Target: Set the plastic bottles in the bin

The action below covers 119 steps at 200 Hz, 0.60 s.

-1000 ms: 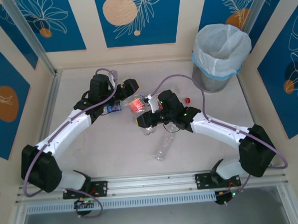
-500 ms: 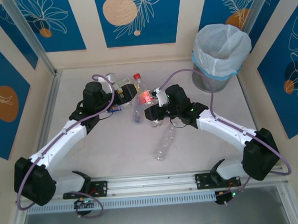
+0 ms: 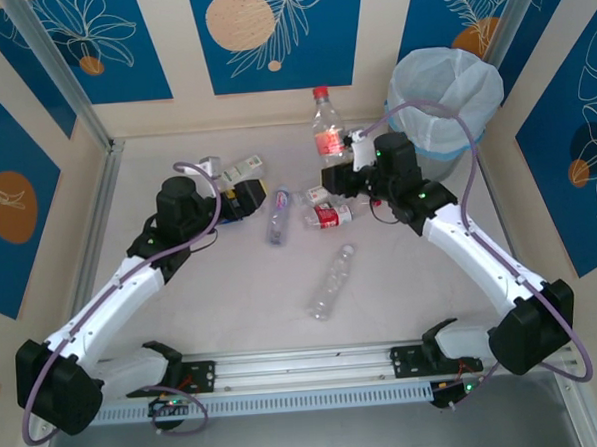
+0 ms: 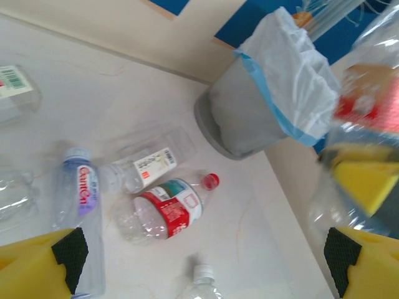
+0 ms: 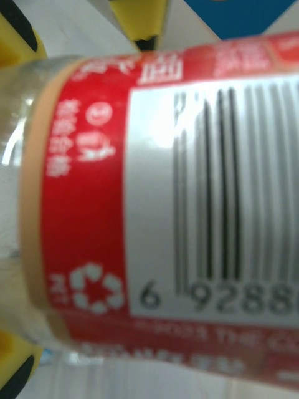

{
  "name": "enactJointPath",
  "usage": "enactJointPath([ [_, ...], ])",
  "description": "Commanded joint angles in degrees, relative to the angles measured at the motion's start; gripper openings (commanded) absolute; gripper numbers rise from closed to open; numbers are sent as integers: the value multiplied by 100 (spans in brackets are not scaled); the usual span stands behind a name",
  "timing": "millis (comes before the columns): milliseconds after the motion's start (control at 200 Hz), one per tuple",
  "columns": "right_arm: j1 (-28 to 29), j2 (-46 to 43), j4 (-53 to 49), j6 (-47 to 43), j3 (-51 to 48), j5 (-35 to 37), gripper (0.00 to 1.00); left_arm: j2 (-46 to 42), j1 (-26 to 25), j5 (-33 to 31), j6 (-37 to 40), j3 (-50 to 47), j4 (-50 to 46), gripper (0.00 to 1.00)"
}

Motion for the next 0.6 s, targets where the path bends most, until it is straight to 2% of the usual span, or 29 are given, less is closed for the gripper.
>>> enactJointPath([
  [0, -454, -142, -58, -399, 480, 158, 35, -147, -46, -441, 35, -187, -323, 99],
  [250, -1674, 575, -1034, -863, 1873, -52, 35, -397, -41, -926, 48, -443, -684, 99],
  [395, -2330, 1025, -1195, -921, 2533, -108, 35, -481, -40, -1049, 63, -510, -738, 99],
  [590, -2900, 1806, -1634, -1009, 3563, -162, 36, -398, -36, -1085, 42, -484, -861, 99],
])
